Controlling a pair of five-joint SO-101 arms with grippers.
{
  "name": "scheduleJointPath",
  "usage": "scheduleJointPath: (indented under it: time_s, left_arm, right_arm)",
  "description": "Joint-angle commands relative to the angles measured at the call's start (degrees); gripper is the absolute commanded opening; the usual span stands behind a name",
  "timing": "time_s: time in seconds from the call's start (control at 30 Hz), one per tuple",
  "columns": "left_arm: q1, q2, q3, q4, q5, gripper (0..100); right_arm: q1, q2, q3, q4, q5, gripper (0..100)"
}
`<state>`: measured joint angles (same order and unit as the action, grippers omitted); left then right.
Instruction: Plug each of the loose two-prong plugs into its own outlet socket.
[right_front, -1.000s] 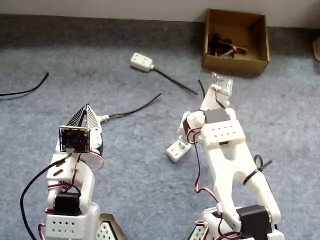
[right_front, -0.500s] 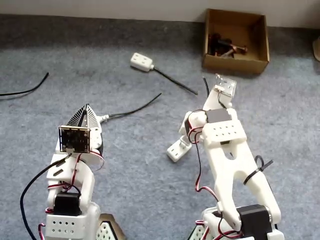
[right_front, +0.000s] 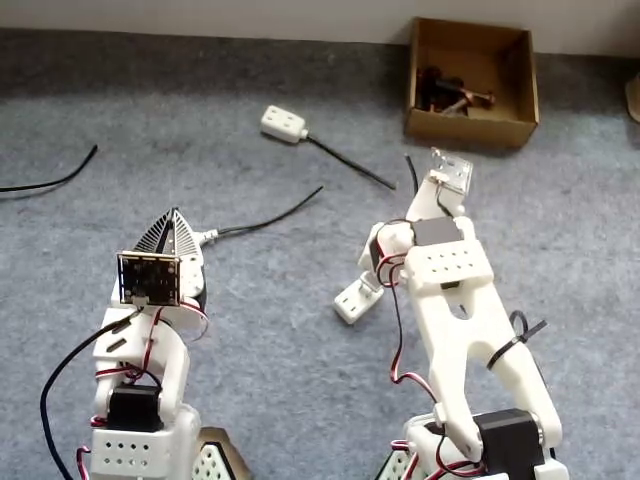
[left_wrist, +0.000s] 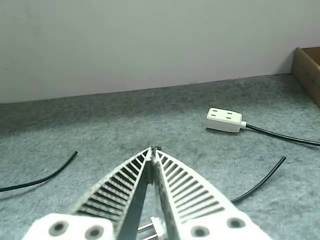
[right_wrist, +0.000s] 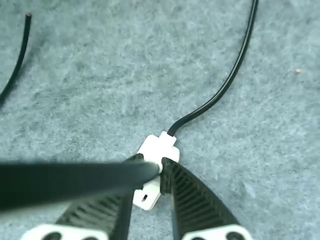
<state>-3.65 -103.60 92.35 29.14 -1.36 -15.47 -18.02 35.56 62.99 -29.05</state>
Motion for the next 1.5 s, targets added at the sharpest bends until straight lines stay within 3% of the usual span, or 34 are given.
scheduleJointPath:
  time_s: [0.0, 0.63, 1.47]
  left_arm:
    - [-0.4, -0.7, -0.8, -1.3, 0.2, 1]
    - [-0.4, -0.7, -0.8, -1.3, 0.2, 1]
    - [-0.5, -0.7, -1.0, -1.3, 0.2, 1]
  right_arm:
    - [1.6, -0.7, 0.0, 0.6, -0.4, 0.5]
    - [6.2, -0.7, 0.0, 0.6, -0.7, 0.5]
    - [-1.9, -0.6, 0.5, 0.9, -0.4, 0.5]
